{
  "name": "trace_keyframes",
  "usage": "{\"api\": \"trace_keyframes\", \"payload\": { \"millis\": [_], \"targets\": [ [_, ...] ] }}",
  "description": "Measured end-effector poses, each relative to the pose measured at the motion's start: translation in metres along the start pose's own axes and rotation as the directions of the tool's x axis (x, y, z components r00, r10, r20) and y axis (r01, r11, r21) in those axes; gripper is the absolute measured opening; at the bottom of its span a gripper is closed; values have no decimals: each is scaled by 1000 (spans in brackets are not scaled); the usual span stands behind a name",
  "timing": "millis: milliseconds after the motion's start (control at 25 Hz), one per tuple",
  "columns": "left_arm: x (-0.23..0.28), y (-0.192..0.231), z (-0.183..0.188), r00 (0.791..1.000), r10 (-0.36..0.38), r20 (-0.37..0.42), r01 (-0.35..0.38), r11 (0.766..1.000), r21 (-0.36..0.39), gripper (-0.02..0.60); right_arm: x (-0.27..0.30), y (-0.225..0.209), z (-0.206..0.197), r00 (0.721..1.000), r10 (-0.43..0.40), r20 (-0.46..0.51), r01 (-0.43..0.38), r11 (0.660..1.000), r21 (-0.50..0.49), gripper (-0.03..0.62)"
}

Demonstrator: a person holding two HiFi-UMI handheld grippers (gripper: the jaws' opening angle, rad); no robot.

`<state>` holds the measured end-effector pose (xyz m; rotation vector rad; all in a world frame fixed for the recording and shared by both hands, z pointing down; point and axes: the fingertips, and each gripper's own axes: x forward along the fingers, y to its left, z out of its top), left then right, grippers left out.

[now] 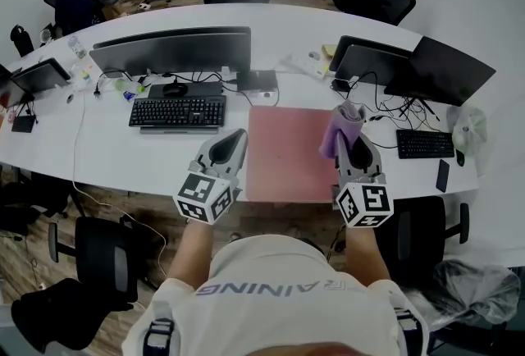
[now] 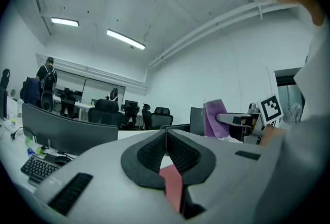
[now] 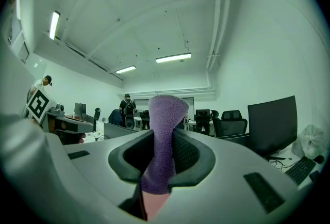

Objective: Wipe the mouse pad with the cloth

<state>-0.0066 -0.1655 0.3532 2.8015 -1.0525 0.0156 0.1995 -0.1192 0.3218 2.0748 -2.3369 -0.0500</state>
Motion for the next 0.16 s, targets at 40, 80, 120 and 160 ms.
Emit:
{"api": "trace_keyframes", "payload": {
  "millis": [40,80,120,160],
  "targets": [
    [1,0,0,1000,2,1,-2,1000,0,32,0,-1,1,1000,2,2,-2,1000,-2,104],
    [2,0,1,1000,3,2,-3,1000,1,32,1,-2,1,1000,4,3,-4,1000,-3,104],
    [3,-1,1,1000,5,3,-5,1000,1,32,1,-3,1,1000,5,4,-5,1000,-4,104],
    [4,-1,2,1000,7,5,-7,1000,2,32,1,-4,1,1000,7,5,-7,1000,-5,104]
  ]
}}
